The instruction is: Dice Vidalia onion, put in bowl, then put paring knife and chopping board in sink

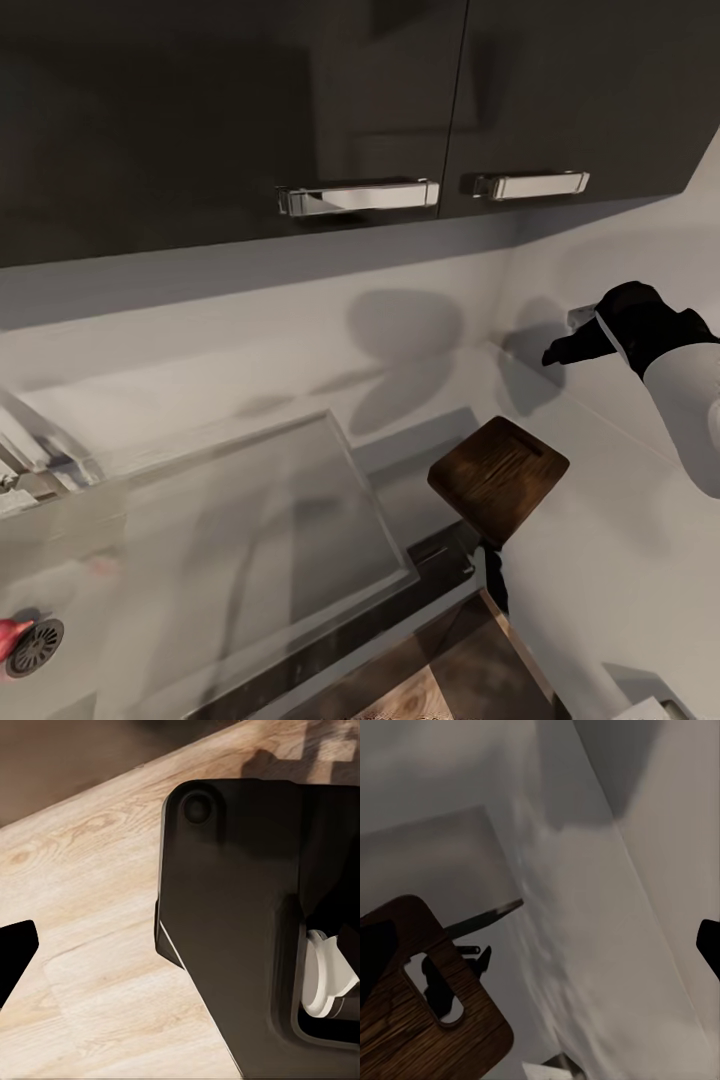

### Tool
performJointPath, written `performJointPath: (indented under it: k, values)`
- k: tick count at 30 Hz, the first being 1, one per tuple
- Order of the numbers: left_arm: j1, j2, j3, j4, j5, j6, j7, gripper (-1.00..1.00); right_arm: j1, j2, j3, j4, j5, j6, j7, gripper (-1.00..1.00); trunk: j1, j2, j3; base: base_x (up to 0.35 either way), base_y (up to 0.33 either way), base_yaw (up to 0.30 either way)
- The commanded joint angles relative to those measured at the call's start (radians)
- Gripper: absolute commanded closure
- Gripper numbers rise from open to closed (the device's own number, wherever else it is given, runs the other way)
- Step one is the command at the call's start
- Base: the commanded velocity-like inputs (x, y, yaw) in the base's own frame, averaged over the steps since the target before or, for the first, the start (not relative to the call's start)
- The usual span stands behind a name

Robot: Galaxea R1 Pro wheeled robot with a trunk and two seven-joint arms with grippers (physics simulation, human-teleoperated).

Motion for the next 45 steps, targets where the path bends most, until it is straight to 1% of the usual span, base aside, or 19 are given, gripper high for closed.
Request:
performJointPath:
  k: [1,25,31,34,35,45]
  values:
    - [0.001,0.000,0.000,-0.002,0.000,-0.001,0.003,-1.00,-0.001,0.000,0.003,-0.001,0.010,0.002,0.010,-1.00,0.001,-0.002,-0.003,0.000,0.000,0.000]
    - [0.000,0.000,0.000,0.011,0.000,-0.001,0.003,-1.00,-0.001,0.001,0.003,0.027,0.010,0.002,0.012,-1.00,0.001,-0.002,-0.042,0.000,0.000,0.000]
    - [0.000,0.000,0.000,0.011,0.000,-0.001,0.003,-1.00,-0.001,0.004,0.003,0.052,0.010,0.000,0.016,-1.00,0.001,-0.002,-0.051,0.000,0.000,0.000]
    - [0.000,0.000,0.000,0.011,0.000,-0.001,0.003,-1.00,-0.001,0.006,0.004,0.058,0.010,0.000,0.017,-1.00,0.001,-0.002,-0.053,0.000,0.000,0.000]
    - [0.001,0.000,0.000,0.011,0.000,-0.001,0.003,-1.00,-0.001,0.013,0.006,0.059,0.010,0.000,0.018,-1.00,0.001,-0.002,-0.053,0.000,0.000,0.000]
    - [0.000,0.000,0.000,0.011,-0.001,-0.001,0.003,-1.00,-0.001,0.017,0.009,0.062,0.010,0.000,0.016,-1.00,0.001,-0.002,-0.055,0.000,0.000,0.000]
